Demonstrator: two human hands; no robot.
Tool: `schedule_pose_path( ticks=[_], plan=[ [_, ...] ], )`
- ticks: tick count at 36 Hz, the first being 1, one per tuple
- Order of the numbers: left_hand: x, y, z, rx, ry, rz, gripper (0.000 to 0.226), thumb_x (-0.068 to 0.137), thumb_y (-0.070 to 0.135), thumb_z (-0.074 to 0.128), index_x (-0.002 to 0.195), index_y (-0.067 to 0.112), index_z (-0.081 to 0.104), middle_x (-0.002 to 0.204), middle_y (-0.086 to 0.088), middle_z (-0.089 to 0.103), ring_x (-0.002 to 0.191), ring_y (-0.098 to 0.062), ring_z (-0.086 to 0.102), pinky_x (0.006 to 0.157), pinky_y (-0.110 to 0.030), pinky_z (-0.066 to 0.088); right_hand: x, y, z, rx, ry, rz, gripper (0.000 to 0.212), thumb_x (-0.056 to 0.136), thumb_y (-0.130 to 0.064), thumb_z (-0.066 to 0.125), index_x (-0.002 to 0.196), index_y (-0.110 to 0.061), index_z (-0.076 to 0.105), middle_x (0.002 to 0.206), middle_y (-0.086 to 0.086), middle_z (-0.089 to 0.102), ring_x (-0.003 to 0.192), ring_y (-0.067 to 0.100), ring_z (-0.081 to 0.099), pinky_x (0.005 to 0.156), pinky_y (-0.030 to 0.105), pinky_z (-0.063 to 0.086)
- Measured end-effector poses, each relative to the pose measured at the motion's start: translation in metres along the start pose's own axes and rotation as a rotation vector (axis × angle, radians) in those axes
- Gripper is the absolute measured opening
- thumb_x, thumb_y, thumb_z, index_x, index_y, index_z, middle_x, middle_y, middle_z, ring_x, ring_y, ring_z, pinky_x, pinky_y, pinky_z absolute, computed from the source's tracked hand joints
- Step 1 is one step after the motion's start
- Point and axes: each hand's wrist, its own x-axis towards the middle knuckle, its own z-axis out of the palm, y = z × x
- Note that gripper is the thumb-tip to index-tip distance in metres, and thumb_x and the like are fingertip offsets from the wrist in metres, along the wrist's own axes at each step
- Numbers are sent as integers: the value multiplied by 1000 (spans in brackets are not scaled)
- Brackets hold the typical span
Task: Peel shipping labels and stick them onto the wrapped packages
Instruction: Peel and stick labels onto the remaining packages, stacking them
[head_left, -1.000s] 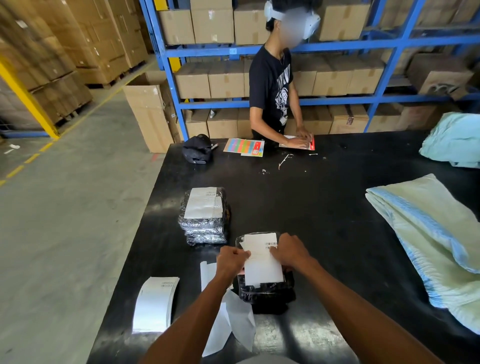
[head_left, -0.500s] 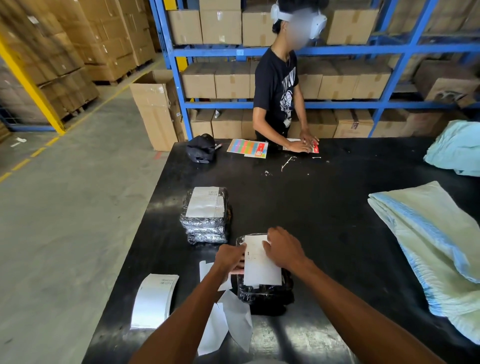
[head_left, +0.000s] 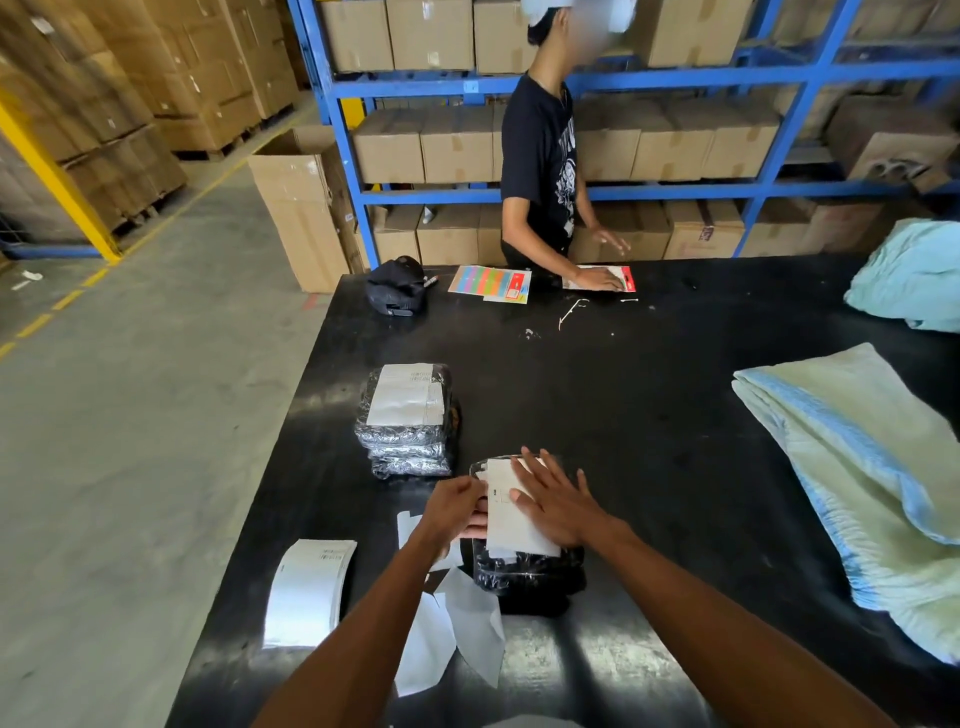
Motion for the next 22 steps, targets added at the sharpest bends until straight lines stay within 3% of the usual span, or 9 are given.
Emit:
schedule_pose_path(
  ticks=[4, 6, 9, 16, 22],
  plan=[
    [-17, -9, -9, 46, -76, 15, 21, 101, 18, 51, 91, 10, 68, 83, -12, 73, 69, -27, 74, 63, -35, 60, 2, 2, 3, -3, 2, 1, 66, 104, -60, 16, 161, -35, -4, 166, -18, -23, 152, 10, -25, 120, 64, -8],
    [-28, -13, -14, 74, -131, -12, 20, 98, 18, 51, 90, 9, 67, 83, -11, 74, 69, -28, 74, 62, -30, 58, 2, 2, 4, 1, 6, -2, 67, 103, -61, 18, 161, -35, -3, 166, -18, -23, 152, 10, -25, 120, 64, -8],
    [-39, -22, -21, 114, -222, -90, 18, 94, 18, 50, 83, 9, 60, 96, -13, 77, 68, -23, 71, 60, -22, 52, 2, 2, 5, -10, 13, -9, 68, 103, -62, 18, 161, -35, -4, 166, -18, -23, 153, 12, -24, 120, 65, -7],
    [-45, -49, -33, 231, -545, -384, 16, 92, 22, 53, 87, 12, 65, 117, -17, 74, 73, -21, 69, 70, -26, 54, 2, 5, 8, -17, 7, -26, 77, 98, -71, 19, 160, -35, -9, 165, -17, -27, 152, 12, -27, 119, 67, -8],
    [-47, -62, -35, 372, -562, -525, 18, 93, 23, 53, 88, 12, 66, 115, -13, 74, 74, -16, 72, 70, -23, 56, 1, 4, 8, -49, 13, -35, 95, 90, -80, 31, 160, -33, -12, 165, -16, -28, 152, 14, -27, 119, 69, -6]
  ],
)
